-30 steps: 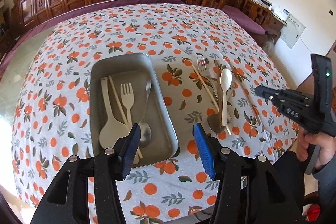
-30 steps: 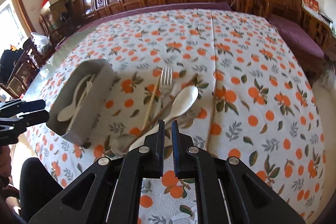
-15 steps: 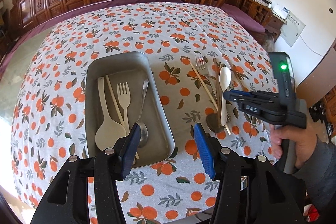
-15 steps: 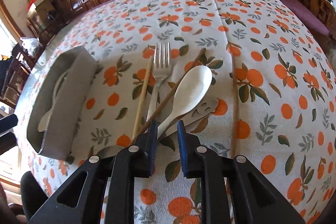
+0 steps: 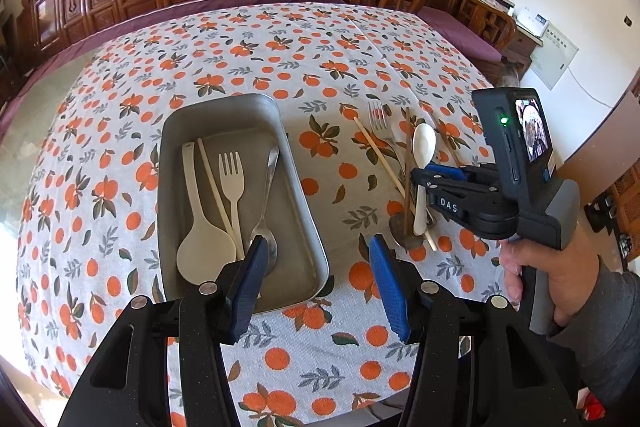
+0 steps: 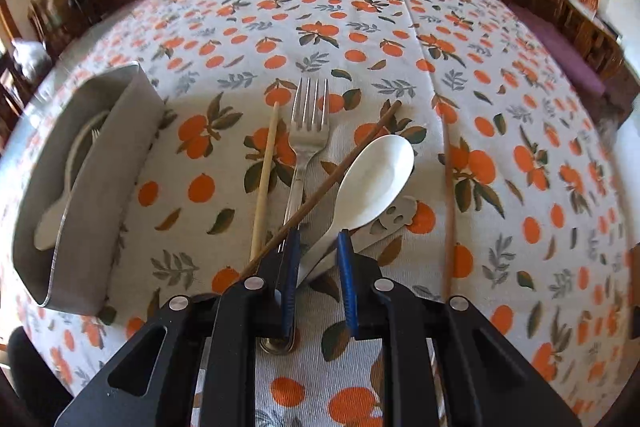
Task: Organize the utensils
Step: 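Move the right tool back toward the remaining white spoon in the pile, then grasp the white plastic spoon by its handle with the right tool, then grasp a wooden chopstick with the left tool while the right tool holds the white spoon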
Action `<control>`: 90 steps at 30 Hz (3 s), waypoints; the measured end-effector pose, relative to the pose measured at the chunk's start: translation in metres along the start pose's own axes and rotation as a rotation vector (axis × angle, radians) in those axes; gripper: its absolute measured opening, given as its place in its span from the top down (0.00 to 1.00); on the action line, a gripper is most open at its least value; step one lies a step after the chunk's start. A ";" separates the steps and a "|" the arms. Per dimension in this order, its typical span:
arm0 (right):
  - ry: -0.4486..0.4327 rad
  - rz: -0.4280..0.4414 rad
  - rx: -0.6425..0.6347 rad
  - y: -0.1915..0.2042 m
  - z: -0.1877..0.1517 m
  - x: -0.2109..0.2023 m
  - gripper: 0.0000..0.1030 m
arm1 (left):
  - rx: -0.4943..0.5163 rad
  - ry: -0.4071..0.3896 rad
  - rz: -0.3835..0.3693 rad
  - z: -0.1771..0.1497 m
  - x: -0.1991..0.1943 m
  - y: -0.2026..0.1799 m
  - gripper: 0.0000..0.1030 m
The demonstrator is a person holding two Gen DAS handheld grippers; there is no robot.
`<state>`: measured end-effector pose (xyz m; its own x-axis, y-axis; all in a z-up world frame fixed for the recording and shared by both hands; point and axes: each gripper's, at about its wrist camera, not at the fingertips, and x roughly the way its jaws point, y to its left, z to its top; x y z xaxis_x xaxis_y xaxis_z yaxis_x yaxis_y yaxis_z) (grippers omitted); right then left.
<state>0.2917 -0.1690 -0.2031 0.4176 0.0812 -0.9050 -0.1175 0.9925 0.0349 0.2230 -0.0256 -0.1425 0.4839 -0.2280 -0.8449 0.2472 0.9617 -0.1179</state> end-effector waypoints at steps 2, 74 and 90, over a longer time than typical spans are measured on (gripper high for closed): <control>0.011 -0.010 0.010 -0.003 -0.003 -0.002 0.80 | 0.000 -0.002 -0.002 0.000 -0.001 0.000 0.51; -0.095 0.175 0.057 -0.082 -0.044 -0.066 0.92 | 0.093 0.123 -0.073 0.062 0.115 -0.078 0.96; -0.130 0.194 0.013 -0.047 -0.039 -0.090 0.92 | 0.071 0.025 -0.058 0.056 0.047 -0.046 0.96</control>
<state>0.2244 -0.2265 -0.1402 0.5010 0.2813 -0.8184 -0.1956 0.9580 0.2095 0.2809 -0.0893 -0.1472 0.4460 -0.2780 -0.8508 0.3331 0.9338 -0.1305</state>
